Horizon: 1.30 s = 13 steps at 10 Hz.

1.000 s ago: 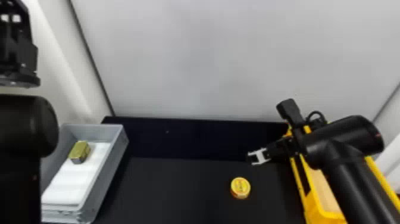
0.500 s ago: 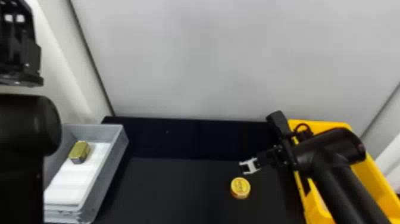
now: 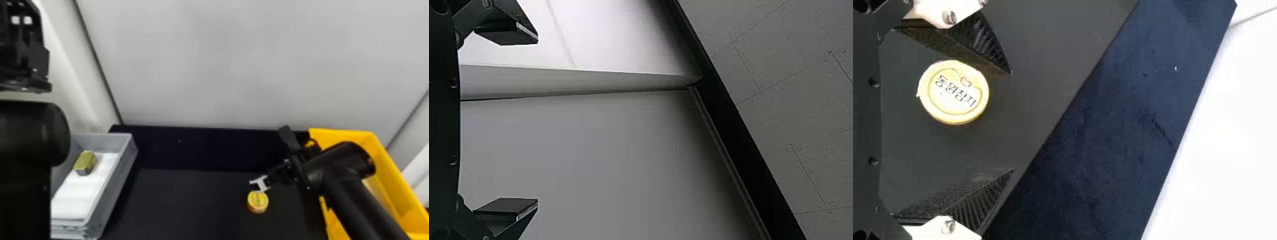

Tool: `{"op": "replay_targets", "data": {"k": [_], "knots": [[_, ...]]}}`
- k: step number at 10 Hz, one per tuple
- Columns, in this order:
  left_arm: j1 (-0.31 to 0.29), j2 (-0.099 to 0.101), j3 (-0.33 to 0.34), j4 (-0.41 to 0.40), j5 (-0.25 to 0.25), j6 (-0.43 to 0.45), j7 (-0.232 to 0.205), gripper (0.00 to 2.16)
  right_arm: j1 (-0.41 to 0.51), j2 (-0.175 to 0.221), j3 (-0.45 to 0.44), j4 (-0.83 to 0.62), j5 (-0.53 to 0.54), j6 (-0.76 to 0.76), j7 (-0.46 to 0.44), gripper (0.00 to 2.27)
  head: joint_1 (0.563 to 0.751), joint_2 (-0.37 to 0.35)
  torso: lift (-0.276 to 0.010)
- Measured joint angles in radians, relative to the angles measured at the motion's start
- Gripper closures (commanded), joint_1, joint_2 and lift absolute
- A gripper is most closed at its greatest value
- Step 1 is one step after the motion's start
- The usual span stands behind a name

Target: Pick up the round yellow can and place it in the yellow rectangular box

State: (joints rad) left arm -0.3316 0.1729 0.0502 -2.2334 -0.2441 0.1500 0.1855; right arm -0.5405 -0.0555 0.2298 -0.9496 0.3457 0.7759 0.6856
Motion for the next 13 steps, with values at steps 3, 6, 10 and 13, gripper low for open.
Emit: {"op": "replay_targets", "data": {"k": [3,6,10,13], "knots": [[-0.001,-0.002,-0.003,0.003,0.000,-0.005,0.000,0.13,-0.007,0.006,0.034,0.060,-0.008,-0.046,-0.020,0.12,0.663,0.054,-0.010],[0.001,-0.005,-0.004,0.004,0.002,-0.008,0.000,0.13,-0.006,0.005,0.054,0.091,-0.008,-0.062,-0.026,0.12,0.663,0.054,-0.010],[0.006,-0.008,-0.001,0.003,0.002,-0.008,0.000,0.13,0.010,-0.013,0.073,0.095,0.005,-0.073,-0.015,0.12,0.663,0.054,-0.010],[0.007,-0.009,-0.003,0.001,0.003,-0.003,0.000,0.13,0.033,-0.019,0.059,0.094,0.026,-0.076,-0.004,0.12,0.663,0.054,-0.010]]}}
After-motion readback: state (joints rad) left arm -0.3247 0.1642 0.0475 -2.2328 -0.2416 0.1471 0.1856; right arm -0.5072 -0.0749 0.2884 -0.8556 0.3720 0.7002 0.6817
